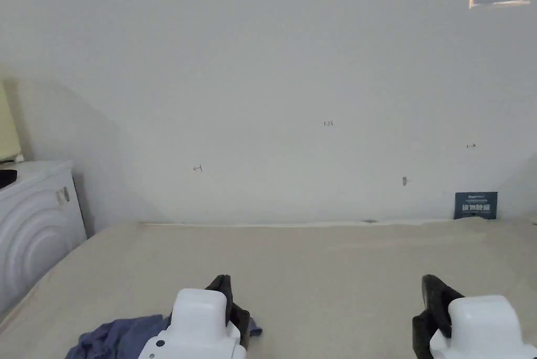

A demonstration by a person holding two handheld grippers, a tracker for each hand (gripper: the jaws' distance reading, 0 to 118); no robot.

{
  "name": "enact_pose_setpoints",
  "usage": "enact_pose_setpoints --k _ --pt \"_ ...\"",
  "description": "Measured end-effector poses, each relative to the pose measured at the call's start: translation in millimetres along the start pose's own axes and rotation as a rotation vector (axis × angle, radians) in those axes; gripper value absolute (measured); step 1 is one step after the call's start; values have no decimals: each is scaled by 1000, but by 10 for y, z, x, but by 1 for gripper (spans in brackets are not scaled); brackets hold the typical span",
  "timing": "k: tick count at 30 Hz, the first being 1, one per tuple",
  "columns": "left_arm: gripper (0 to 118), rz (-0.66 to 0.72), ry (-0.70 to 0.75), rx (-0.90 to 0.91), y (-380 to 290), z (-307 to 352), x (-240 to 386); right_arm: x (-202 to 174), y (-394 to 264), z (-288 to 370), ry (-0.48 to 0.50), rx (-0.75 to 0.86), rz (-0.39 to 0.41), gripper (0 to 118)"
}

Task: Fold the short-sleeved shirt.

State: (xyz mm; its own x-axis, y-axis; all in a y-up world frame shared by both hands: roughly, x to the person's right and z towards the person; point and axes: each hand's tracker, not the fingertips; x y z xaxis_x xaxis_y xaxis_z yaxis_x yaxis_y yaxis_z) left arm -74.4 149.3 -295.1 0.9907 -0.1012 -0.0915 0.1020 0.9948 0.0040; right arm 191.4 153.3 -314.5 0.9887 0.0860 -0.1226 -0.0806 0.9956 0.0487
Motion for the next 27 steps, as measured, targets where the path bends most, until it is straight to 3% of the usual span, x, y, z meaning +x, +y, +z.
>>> enact_pose_setpoints --k 10,14,15,17,18,21,27 --pt "3 39 30 -76 -274 -496 -190 -3 -159 -272 28 -51 -8 1" --pt "3 115 5 -211 -634 -966 -358 43 -314 -417 34 -95 -27 1" --pt "10 122 26 -261 -790 -1148 -419 58 -373 -459 28 -114 -36 1" --pt "88 124 20 -389 -1146 -1443 -531 88 -508 -539 39 -141 -47 1" --pt "118 138 -1 -485 -1365 -1621 -591 98 -592 -590 38 -162 -52 1" --pt "118 134 40 -636 -1941 -1971 -674 118 -843 -768 44 -226 -54 1" --pt "118 -50 126 -807 -2781 -2565 -758 163 -1233 -1105 56 -323 -72 1"
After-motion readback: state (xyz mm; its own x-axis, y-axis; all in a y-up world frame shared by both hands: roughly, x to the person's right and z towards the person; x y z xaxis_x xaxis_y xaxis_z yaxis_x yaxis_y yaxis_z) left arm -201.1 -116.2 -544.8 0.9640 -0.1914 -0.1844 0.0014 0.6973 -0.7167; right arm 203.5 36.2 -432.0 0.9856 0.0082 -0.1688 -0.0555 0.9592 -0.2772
